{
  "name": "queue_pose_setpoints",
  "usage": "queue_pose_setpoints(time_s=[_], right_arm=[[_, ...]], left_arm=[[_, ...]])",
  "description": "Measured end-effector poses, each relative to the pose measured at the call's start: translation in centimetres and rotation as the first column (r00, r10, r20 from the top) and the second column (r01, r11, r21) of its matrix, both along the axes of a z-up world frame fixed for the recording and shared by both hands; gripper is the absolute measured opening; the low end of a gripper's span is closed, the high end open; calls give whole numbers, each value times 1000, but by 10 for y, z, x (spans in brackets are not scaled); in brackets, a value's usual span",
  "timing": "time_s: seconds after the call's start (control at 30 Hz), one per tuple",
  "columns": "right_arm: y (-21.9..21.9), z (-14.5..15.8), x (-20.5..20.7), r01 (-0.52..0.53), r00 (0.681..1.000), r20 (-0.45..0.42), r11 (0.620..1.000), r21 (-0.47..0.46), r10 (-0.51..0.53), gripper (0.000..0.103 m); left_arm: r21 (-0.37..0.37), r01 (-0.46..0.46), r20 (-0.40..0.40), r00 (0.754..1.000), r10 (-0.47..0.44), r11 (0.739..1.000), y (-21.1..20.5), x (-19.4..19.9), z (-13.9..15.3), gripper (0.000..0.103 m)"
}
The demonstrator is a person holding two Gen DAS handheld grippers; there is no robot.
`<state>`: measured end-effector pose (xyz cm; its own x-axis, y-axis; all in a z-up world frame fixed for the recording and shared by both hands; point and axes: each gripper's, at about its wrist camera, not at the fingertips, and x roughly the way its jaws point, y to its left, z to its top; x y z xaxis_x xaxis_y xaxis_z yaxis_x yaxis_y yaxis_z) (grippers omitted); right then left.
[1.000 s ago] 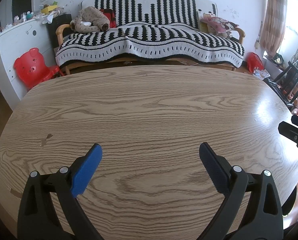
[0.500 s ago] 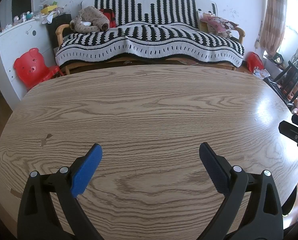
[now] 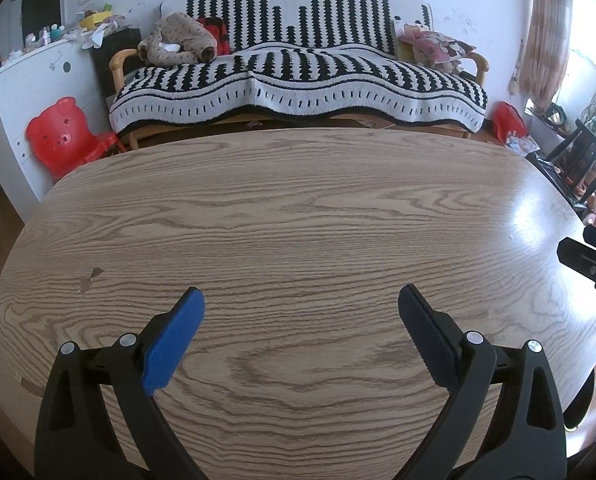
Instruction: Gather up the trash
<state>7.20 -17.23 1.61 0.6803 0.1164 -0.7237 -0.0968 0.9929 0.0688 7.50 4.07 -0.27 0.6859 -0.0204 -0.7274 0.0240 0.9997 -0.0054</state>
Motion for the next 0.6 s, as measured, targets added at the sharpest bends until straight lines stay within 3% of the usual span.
queue_pose_setpoints(time_s=[0.6], right_arm=[[0,0,0,-1,1000,1,1000,0,1,93]], left_arm=[[-5,-1,-6,1000,1,1000,1,1,0,95]])
